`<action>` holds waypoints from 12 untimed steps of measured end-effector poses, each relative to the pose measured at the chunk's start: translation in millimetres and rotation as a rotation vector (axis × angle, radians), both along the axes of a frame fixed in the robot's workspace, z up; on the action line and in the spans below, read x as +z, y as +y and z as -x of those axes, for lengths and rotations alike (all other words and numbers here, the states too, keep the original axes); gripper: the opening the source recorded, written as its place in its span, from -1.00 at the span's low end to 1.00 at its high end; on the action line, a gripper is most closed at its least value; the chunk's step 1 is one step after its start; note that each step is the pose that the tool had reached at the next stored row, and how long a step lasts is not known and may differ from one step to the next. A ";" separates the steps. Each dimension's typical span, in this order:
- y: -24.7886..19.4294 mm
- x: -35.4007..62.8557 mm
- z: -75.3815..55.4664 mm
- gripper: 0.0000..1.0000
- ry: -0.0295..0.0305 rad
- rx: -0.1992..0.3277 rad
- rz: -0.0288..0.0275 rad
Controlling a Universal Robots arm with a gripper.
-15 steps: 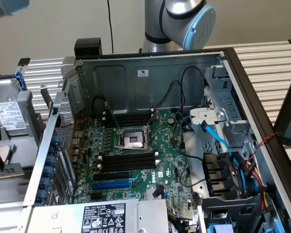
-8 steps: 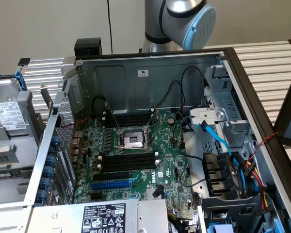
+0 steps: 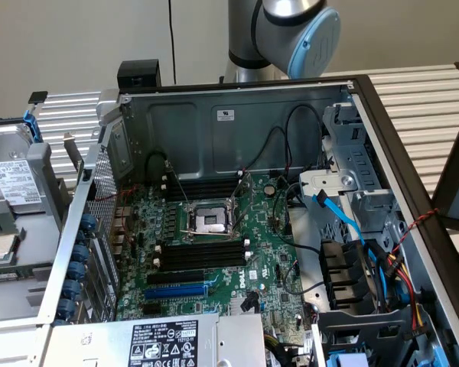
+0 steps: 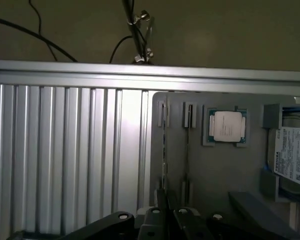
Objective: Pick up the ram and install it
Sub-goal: 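Pick up the ram and move it above insertion slot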
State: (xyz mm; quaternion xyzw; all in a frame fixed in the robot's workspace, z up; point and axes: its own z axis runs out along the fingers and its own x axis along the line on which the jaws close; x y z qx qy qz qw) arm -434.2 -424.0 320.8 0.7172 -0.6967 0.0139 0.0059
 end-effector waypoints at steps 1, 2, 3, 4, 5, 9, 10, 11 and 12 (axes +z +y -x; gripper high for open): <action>0.0 4.4 0.0 -0.75 -0.0002 0.000 -0.0001; 0.0 9.1 0.0 -0.75 -0.0002 0.000 -0.0001; -0.1 13.6 0.0 -0.75 0.0000 0.000 0.0000; -0.1 18.1 0.0 -0.75 0.0000 0.000 0.0000; -0.1 22.6 0.0 -0.75 -0.0001 0.000 -0.0001; -0.2 40.9 0.0 -0.75 -0.0001 0.000 0.0000; -0.2 45.5 0.0 -0.75 -0.0001 0.000 -0.0001; -0.2 50.0 0.0 -0.75 0.0000 0.000 0.0000; -0.2 54.5 -0.1 -0.75 -0.0001 0.000 0.0000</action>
